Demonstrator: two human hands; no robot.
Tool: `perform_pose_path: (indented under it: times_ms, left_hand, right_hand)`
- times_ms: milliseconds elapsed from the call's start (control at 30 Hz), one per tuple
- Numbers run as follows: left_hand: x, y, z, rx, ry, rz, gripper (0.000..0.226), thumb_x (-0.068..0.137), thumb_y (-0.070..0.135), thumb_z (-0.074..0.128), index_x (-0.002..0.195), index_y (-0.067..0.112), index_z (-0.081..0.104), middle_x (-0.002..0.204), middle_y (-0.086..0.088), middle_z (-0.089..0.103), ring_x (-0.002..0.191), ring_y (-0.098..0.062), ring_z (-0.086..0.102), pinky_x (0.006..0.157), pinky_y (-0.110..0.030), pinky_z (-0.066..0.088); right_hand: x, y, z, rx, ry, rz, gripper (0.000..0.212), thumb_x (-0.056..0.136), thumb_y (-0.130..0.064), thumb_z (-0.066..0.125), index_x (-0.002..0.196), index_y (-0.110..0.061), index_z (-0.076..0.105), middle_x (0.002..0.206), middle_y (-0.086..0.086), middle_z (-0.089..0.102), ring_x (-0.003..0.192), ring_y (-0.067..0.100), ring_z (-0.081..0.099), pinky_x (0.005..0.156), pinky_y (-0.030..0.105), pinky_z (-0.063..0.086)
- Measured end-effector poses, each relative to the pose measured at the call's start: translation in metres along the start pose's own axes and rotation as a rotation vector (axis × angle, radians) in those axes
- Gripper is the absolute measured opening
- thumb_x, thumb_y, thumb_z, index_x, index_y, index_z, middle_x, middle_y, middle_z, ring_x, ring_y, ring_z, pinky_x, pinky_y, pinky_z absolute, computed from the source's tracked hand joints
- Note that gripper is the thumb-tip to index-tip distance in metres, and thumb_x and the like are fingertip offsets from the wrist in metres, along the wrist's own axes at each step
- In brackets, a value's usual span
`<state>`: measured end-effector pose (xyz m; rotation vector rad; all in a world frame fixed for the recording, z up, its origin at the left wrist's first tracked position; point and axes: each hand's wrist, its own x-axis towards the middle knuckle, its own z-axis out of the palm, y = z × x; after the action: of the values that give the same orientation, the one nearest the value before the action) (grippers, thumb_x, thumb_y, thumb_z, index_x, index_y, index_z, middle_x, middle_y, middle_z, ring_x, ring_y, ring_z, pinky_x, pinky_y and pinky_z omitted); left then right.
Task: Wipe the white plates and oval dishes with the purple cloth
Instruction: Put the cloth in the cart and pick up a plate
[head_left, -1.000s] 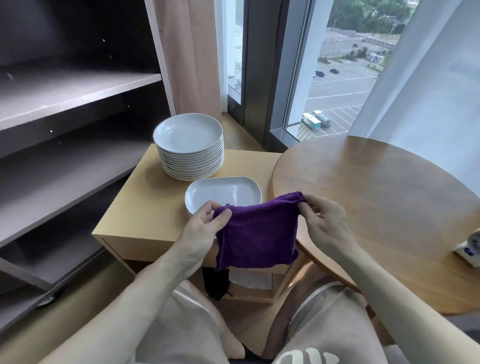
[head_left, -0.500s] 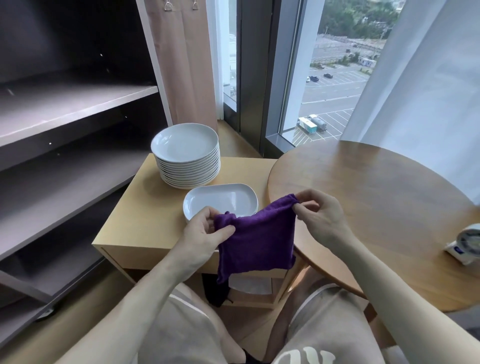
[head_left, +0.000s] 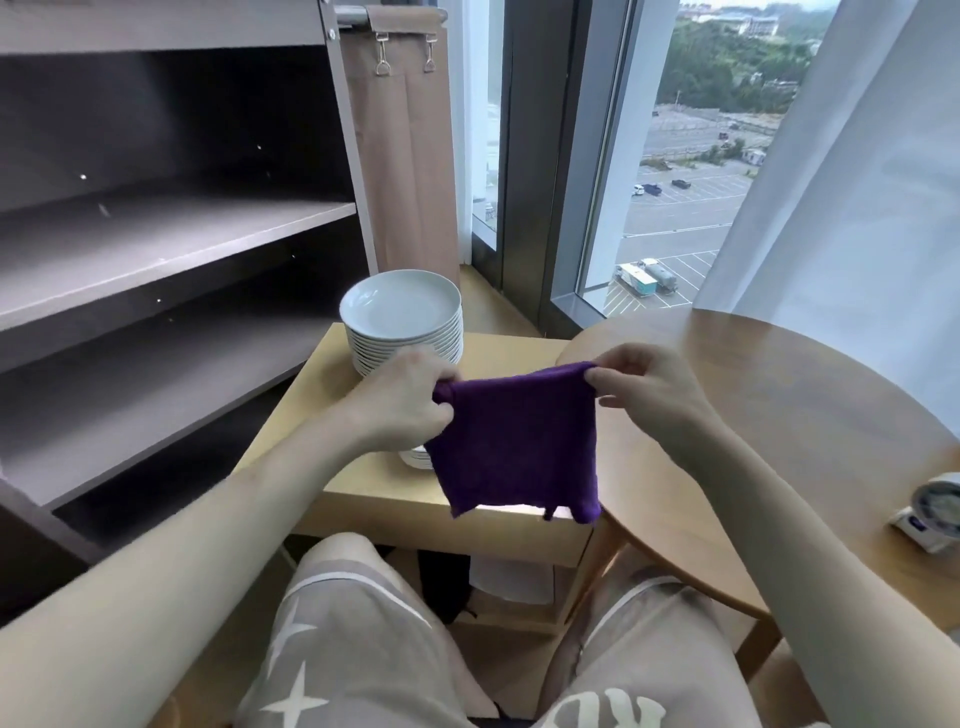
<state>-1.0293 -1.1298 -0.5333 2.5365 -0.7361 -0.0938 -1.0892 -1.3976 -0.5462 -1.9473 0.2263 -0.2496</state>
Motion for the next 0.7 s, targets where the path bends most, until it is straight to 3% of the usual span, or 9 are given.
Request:
perform_pose_path:
  times_ms: [100,200,300,400,467,567,633,700]
  left_hand:
    - [0.008,0.001,-0.023,-0.230,-0.017,-0.040,0.029,0.094,0.004,0.054,0.077,0.023,0.066,0.089,0.005,0.056,0.082,-0.012,0.054,0.070,-0.022,0.045]
    - [0.011,0.004,-0.031,-0.306,-0.070,-0.056,0.029,0.101,0.003,0.053,0.084,0.021,0.070,0.077,0.004,0.061,0.073,-0.016,0.060,0.065,-0.021,0.050]
    - [0.017,0.006,-0.036,-0.517,0.011,-0.095,0.018,0.102,0.004,0.055,0.106,0.005,0.072,0.094,-0.010,0.070,0.086,-0.021,0.064,0.081,-0.033,0.051]
    - [0.022,0.012,-0.040,-0.642,0.041,-0.115,0.022,0.101,0.002,0.052,0.113,-0.006,0.069,0.109,-0.023,0.071,0.096,-0.028,0.062,0.093,-0.041,0.045]
    - [0.024,0.015,-0.042,-0.746,0.061,-0.127,0.028,0.100,0.001,0.049,0.120,-0.009,0.066,0.121,-0.032,0.066,0.101,-0.032,0.062,0.095,-0.044,0.043]
    - [0.027,0.012,-0.048,-0.906,0.100,-0.139,0.033,0.099,0.002,0.046,0.124,-0.003,0.067,0.124,-0.033,0.065,0.105,-0.038,0.060,0.092,-0.045,0.043]
    - [0.030,0.009,-0.050,-1.013,0.145,-0.164,0.029,0.099,0.006,0.047,0.115,-0.002,0.070,0.108,-0.028,0.067,0.095,-0.036,0.058,0.078,-0.039,0.043]
    - [0.035,0.005,-0.048,-1.125,0.159,-0.197,0.025,0.099,0.011,0.048,0.100,0.007,0.073,0.091,-0.014,0.068,0.082,-0.028,0.061,0.066,-0.031,0.045]
  right_hand:
    - [-0.001,-0.011,-0.004,0.288,-0.022,-0.010,0.014,0.098,-0.002,0.064,0.086,-0.009,0.068,0.085,0.008,0.072,0.082,0.023,0.069,0.084,0.044,0.058]
    - [0.000,-0.016,-0.003,0.276,0.048,-0.079,0.016,0.099,-0.001,0.062,0.087,-0.010,0.067,0.084,0.007,0.070,0.080,0.019,0.065,0.081,0.043,0.056]
    - [0.003,-0.023,-0.008,0.269,0.083,-0.111,0.019,0.102,-0.006,0.060,0.086,-0.016,0.067,0.083,0.001,0.068,0.081,0.016,0.063,0.082,0.045,0.057]
    - [0.010,-0.031,-0.015,0.160,0.055,-0.101,0.010,0.104,-0.011,0.059,0.097,-0.009,0.066,0.096,0.010,0.067,0.092,0.023,0.061,0.101,0.057,0.052]
    - [0.012,-0.038,-0.017,0.157,0.017,-0.100,0.010,0.105,-0.012,0.057,0.099,-0.008,0.064,0.097,0.011,0.066,0.091,0.024,0.062,0.099,0.060,0.052]
    - [0.012,-0.047,-0.020,0.141,0.007,-0.176,0.011,0.104,-0.015,0.059,0.095,-0.011,0.062,0.090,0.007,0.066,0.086,0.022,0.062,0.087,0.056,0.056]
    - [0.016,-0.051,-0.019,0.213,0.029,-0.237,0.012,0.104,-0.019,0.061,0.093,-0.013,0.064,0.084,0.002,0.065,0.080,0.018,0.059,0.074,0.046,0.055]
    - [0.023,-0.054,-0.015,0.396,-0.025,-0.174,0.015,0.104,-0.027,0.061,0.094,-0.017,0.065,0.080,-0.001,0.061,0.075,0.015,0.055,0.068,0.035,0.047]
